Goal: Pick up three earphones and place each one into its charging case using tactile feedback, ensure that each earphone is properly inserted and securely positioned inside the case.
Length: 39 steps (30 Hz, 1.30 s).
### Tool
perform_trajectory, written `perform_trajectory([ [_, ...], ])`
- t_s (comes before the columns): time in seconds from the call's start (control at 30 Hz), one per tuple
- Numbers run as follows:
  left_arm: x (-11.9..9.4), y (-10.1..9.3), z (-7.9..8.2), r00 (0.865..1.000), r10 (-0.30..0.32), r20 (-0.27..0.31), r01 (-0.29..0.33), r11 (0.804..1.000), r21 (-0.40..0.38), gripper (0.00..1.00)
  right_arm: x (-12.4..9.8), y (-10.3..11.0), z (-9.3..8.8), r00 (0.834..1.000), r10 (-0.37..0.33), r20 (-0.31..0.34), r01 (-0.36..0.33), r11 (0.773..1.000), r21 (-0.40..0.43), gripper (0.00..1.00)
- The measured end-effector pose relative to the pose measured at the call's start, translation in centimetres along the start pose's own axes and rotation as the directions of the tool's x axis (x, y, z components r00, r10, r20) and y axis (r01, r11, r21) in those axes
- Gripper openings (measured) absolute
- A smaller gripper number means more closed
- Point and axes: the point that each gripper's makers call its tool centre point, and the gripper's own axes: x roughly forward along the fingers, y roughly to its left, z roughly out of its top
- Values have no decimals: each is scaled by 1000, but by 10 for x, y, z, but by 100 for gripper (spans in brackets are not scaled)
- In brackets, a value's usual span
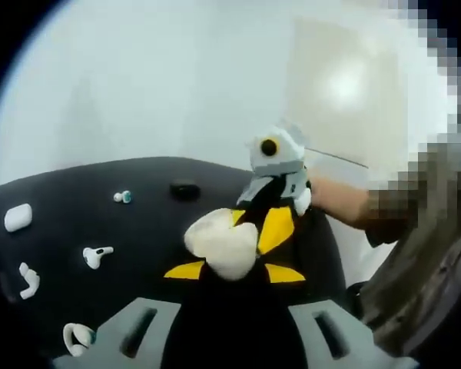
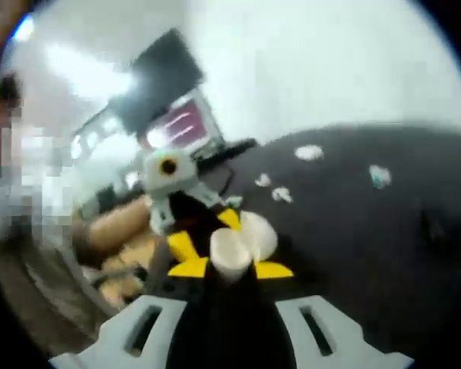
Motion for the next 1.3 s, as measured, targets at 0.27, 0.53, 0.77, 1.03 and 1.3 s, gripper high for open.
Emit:
perform_trajectory([
  [0.27,-1,-8,1,999,-37,10,37,999,33,23,-2,5,1,997,40,-61,-60,920,-387,21],
  [0.53,-3,-12,2,999,-44,2,44,995,91,20,12,6,3,993,86,-86,-109,941,-320,21],
  [0.77,-3,-12,4,998,-63,6,62,995,75,18,8,2,-5,990,82,-116,-110,961,-255,23],
  [1.03,-3,-10,3,999,-49,3,49,995,85,18,-25,-3,24,994,110,23,-107,989,-105,27],
  [1.3,-2,-6,3,1000,-31,7,30,996,89,18,-53,-133,98,885,-401,239,294,876,381,21],
])
